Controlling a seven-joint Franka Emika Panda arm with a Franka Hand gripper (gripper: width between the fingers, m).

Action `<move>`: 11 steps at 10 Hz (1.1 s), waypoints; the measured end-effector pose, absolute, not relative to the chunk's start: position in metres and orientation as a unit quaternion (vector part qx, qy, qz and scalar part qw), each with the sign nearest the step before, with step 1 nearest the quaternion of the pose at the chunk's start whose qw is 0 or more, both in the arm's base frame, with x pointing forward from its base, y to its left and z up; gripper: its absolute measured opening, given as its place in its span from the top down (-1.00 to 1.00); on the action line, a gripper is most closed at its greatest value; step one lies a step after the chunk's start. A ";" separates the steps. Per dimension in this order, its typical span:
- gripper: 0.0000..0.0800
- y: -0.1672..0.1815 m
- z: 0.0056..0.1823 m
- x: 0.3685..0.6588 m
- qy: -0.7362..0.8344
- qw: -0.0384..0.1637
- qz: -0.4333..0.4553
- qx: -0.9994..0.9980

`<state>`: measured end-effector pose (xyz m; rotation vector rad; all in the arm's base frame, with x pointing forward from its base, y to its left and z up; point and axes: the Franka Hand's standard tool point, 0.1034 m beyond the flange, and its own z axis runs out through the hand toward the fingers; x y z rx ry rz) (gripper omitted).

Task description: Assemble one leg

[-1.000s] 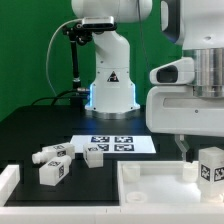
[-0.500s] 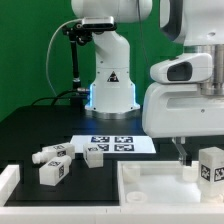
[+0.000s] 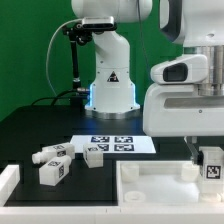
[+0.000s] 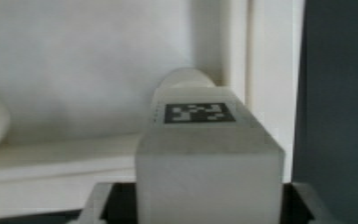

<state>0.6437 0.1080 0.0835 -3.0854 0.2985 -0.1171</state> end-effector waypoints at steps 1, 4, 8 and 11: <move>0.28 0.110 0.082 0.643 0.153 0.021 -0.036 -0.987; 0.28 0.110 0.081 0.643 0.358 0.023 -0.034 -0.933; 0.28 0.102 0.079 0.640 0.616 0.072 -0.019 -0.784; -0.34 0.102 0.078 0.640 0.599 0.071 -0.021 -0.797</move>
Offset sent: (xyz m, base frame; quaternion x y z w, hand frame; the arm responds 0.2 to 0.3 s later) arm -0.0012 -0.0086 0.0019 -0.0221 0.0067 0.3671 0.9299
